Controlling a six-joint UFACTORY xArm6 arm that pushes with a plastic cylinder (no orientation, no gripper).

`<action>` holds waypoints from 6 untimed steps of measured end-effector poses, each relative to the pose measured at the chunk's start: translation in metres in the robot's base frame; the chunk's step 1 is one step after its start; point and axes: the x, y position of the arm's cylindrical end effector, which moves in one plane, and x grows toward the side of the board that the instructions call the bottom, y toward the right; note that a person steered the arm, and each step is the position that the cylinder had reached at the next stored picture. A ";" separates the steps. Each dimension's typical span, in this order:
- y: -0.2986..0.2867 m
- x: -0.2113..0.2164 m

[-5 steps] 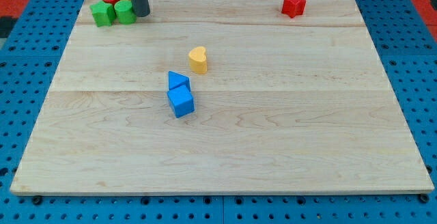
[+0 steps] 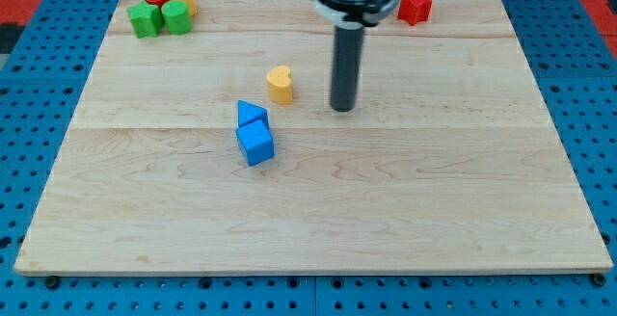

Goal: Keep the yellow heart vertically above the blue triangle

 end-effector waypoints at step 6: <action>-0.055 -0.053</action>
